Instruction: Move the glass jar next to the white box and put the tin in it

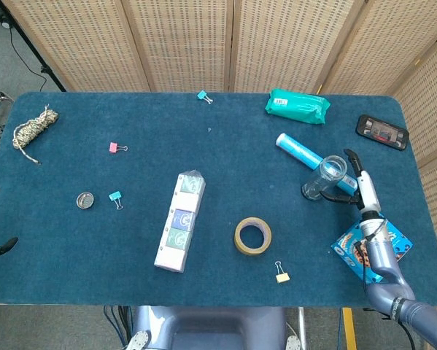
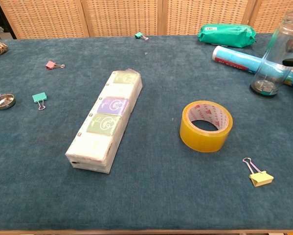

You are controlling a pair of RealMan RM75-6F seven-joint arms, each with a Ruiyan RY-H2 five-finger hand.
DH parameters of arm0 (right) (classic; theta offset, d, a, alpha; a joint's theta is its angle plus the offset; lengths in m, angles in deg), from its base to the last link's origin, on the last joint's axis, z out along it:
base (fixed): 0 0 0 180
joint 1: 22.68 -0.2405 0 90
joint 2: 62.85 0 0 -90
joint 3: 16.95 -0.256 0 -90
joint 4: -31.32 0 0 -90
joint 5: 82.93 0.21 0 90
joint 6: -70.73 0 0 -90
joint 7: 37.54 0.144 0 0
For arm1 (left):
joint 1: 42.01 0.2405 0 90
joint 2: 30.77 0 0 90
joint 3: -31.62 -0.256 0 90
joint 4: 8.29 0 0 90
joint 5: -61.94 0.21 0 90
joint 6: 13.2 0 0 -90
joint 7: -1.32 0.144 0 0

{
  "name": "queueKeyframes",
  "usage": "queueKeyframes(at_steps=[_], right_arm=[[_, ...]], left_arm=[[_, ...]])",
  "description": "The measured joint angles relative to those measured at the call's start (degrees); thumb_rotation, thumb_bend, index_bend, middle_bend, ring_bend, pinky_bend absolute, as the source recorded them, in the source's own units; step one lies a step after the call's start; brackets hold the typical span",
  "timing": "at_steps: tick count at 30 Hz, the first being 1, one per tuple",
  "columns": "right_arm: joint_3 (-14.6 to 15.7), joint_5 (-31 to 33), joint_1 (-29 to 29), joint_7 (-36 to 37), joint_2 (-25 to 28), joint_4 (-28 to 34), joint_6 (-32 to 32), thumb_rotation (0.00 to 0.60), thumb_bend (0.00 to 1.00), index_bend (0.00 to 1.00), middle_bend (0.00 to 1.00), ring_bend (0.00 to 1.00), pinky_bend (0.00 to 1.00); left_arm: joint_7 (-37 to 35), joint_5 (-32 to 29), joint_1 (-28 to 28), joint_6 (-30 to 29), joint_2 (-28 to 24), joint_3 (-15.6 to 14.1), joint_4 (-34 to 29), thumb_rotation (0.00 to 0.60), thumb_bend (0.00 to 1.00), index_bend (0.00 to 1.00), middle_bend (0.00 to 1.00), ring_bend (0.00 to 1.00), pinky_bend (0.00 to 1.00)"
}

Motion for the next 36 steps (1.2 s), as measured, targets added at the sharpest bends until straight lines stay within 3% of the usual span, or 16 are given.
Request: queueKeyframes(at_steps=[4,8,17,21,25,36], right_arm=[[-0.22,0.54,-0.56,1.07,-1.16,-1.00,0.67,0.600,0.00,0.00,0.00,0.00,0.02],[-1.09,1.76,-0.82,0.51,-2.99,-2.66,-0.37,0.600,0.00,0.06,0.03,0.02,0.14],[-1.68,1.76,-0.89,1.75,-5.53,-5.05,-2.61,0.600,0.00,0.33,0.30,0.29,0.34],[-1.48,1.22,-0.90,2.75,-5.89,-5.37,-2.98,0.600,0.01,0.42,0.39,0.36,0.34],[-1.26,0.50,-0.81,3.45,-6.02,-5.52,-3.79,0.600,0.10,0.48,0.45,0.41,0.34],[-1.33,-0.59,-0.65,4.23,-5.15,-3.52,-5.75,0.600,0.19,0.52,0.49,0.44,0.34]], left_arm=[[-1.08,-0.70,0.29,-0.04,-0.40,0.17,0.04,0.600,0.12,0.16,0.00,0.00,0.00],[-1.66,-0.76,0.47,-0.11,-0.61,0.20,0.25,0.600,0.12,0.16,0.00,0.00,0.00],[-3.30,-0.81,0.51,0.37,-1.15,0.23,0.62,0.600,0.12,0.17,0.00,0.00,0.00],[-3.49,-0.55,0.56,0.36,-1.20,0.12,0.67,0.600,0.12,0.17,0.00,0.00,0.00],[-3.66,-0.52,0.59,0.34,-1.25,0.15,0.62,0.600,0.12,0.17,0.00,0.00,0.00],[-4.03,-0.26,0.58,0.39,-1.35,0.11,0.59,0.600,0.12,0.17,0.00,0.00,0.00]])
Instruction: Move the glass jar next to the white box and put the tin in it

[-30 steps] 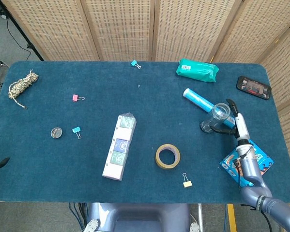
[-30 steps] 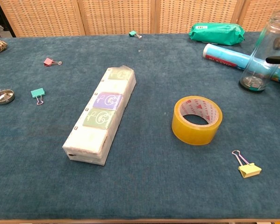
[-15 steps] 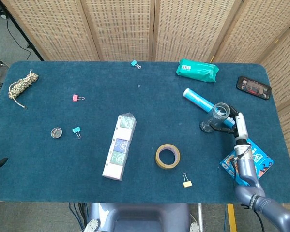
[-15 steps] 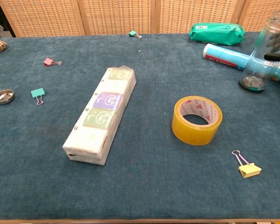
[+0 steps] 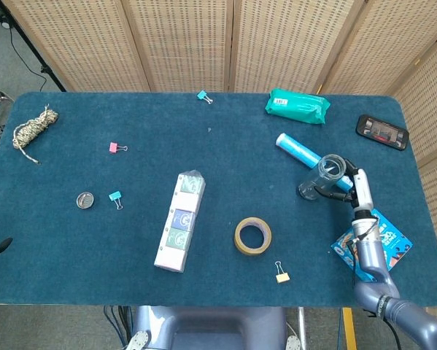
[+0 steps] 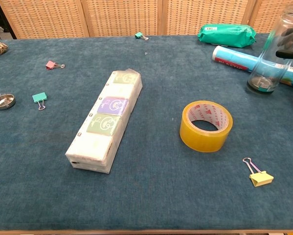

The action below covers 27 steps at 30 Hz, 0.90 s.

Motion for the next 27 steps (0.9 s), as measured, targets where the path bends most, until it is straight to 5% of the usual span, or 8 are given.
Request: queueKeyframes(at_steps=[12,27], right_arm=[[-0.10,-1.58,-0.80,-2.75,1.50,6.58,-1.93,0.600,0.20,0.53,0.50,0.44,0.34],[-1.83,-1.08,-10.90,-14.93,-2.90,12.95,3.23,0.600,0.20,0.52,0.49,0.44,0.34]], left_arm=[[-0.85,0.34,-0.09,0.33,-0.22,-0.11,-0.13,0.600,0.12,0.17,0.00,0.00,0.00],[-4.27,0.93,-0.13,0.96,-1.19,-0.28,0.31,0.600,0.12,0.17,0.00,0.00,0.00]])
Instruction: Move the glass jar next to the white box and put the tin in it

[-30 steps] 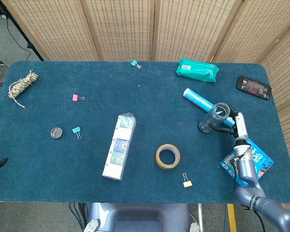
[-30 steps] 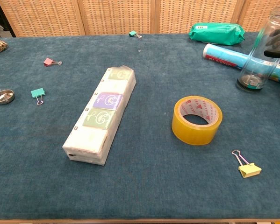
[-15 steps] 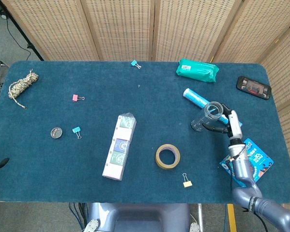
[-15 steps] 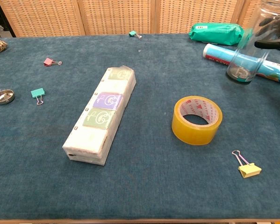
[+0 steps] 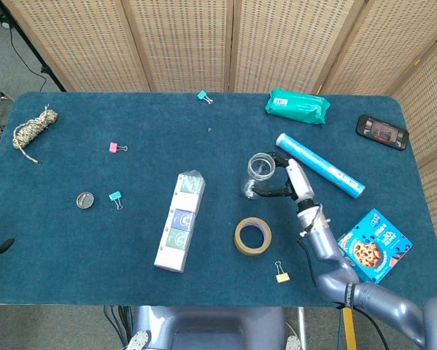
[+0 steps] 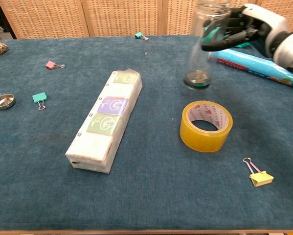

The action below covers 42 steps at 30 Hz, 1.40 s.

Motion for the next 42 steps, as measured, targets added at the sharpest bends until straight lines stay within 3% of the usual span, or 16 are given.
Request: queueKeyframes(at_steps=[13,31,42], right_arm=[[-1.16,2.83,-4.59,-6.12,-5.29,0.87,1.58,0.600,0.20,0.52,0.49,0.44,0.34],[-1.81,2.91,-9.24,-5.08,-13.77,-2.67,1.87,0.600,0.20,0.52,0.49,0.44,0.30],[-0.97,1.54,-8.97,-5.47,-13.42,-2.88,0.83,0.600,0.19,0.51,0.48,0.42,0.27]], left_arm=[[-2.90,1.02,0.37,-0.32,-0.85,-0.26,0.42,0.600,0.12,0.17,0.00,0.00,0.00],[-1.98,1.99,0.07,0.08,-0.25,-0.90,0.29,0.600,0.12,0.17,0.00,0.00,0.00],[-3.24,1.87,0.19,-0.09,-0.61,-0.82,0.66,0.600,0.12,0.17,0.00,0.00,0.00]])
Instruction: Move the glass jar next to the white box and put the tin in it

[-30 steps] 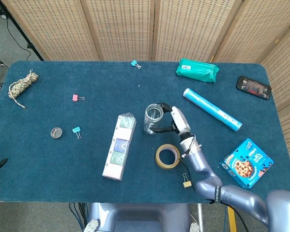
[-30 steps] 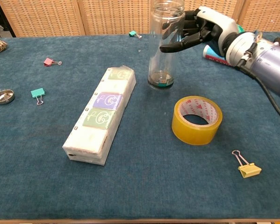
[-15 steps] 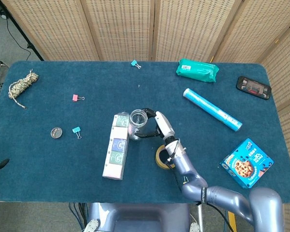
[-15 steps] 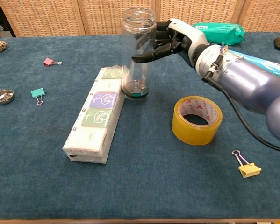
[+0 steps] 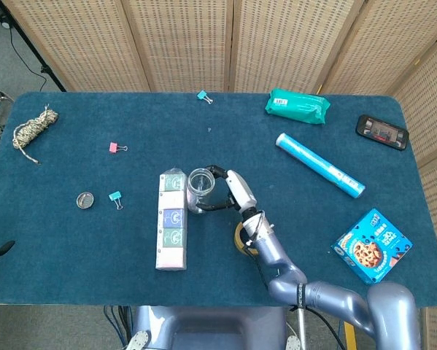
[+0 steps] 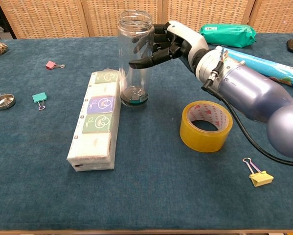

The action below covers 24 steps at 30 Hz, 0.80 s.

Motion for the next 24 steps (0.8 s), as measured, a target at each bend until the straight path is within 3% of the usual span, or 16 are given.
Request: queueKeyframes(at_steps=[6,13,24], right_arm=[[1.08,-1.41,0.38,0.03,0.60,0.46,-0.66,0.600,0.19,0.49,0.47,0.40,0.24],[2.62,-2.91,0.82,-0.02,1.26,0.42,-1.11,0.600,0.19,0.35,0.38,0.30,0.16],[3.11,-3.39,1.23,0.28,2.54,1.20,-1.15,0.600,0.19,0.29,0.30,0.25,0.14]], left_arm=[[0.30,0.40,-0.06,0.03,0.05,-0.20,-0.15,0.600,0.12,0.17,0.00,0.00,0.00],[-0.01,0.30,0.03,-0.17,-0.05,-0.17,-0.11,0.600,0.12,0.17,0.00,0.00,0.00],[-0.29,0.56,0.05,-0.28,-0.16,-0.26,-0.06,0.600,0.12,0.17,0.00,0.00,0.00]])
